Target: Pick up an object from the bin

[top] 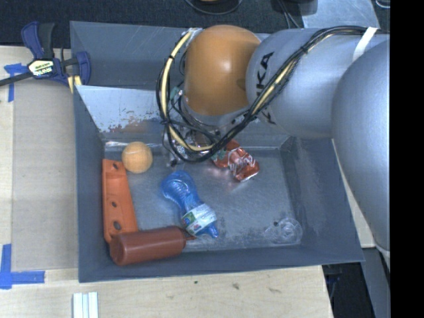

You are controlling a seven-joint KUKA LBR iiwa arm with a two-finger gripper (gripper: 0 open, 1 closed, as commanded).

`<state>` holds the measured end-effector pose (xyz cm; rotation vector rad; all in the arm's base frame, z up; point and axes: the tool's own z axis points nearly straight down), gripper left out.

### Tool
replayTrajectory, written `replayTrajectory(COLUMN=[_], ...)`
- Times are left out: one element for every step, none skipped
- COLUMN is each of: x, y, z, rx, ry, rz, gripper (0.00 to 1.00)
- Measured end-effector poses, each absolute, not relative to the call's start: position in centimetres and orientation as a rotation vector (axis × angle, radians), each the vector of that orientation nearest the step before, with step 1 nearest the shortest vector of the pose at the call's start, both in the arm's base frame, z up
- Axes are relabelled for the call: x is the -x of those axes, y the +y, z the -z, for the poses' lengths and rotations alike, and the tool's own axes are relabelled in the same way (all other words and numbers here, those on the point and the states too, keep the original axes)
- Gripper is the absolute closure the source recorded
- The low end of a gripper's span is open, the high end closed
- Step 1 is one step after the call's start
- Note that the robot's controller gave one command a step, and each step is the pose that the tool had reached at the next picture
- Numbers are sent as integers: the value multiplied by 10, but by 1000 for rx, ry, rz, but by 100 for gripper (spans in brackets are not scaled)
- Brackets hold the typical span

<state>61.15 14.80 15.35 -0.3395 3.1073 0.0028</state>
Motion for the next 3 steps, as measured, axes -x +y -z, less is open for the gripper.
replayTrajectory(x=[-613,-606,-622], y=[147,131,193], z=[-156,-138,-134], rx=[373,552,824], ry=[3102,3075,3009], rz=[-3,-2,1], gripper=[100,100,100])
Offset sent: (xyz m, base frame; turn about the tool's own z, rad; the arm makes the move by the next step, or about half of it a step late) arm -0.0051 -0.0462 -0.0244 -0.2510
